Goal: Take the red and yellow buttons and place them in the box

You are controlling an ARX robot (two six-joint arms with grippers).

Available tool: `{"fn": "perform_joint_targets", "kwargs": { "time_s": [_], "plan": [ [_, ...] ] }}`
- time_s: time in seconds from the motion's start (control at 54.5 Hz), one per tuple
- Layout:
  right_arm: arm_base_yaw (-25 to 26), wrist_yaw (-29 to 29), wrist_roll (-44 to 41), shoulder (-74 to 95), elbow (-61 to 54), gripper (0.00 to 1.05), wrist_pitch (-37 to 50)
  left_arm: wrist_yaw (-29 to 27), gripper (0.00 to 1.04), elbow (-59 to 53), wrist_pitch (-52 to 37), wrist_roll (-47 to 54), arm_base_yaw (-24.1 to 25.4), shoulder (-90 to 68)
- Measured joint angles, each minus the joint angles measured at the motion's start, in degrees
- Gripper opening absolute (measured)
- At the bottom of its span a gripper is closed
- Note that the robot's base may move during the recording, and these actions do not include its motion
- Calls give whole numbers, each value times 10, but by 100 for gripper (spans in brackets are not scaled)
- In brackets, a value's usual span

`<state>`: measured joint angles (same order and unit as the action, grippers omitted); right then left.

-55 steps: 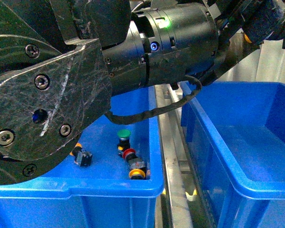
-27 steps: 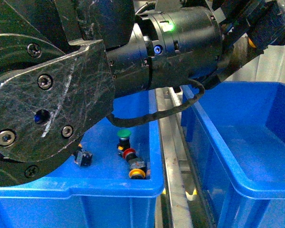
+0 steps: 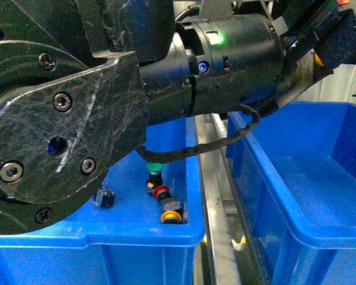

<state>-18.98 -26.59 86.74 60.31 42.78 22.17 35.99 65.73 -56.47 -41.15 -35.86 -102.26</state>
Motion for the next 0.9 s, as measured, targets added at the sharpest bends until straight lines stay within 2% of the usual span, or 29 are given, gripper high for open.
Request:
{"fn": "perform_joint_targets", "kwargs": {
  "time_s": [0.752, 0.899],
  "plan": [
    [7, -5, -11, -8, 0, 98, -9, 4, 34, 21, 22, 13, -2, -22],
    [10, -8, -22, -17, 0, 78, -17, 1, 34, 27, 22, 14, -8, -22]
  ]
}}
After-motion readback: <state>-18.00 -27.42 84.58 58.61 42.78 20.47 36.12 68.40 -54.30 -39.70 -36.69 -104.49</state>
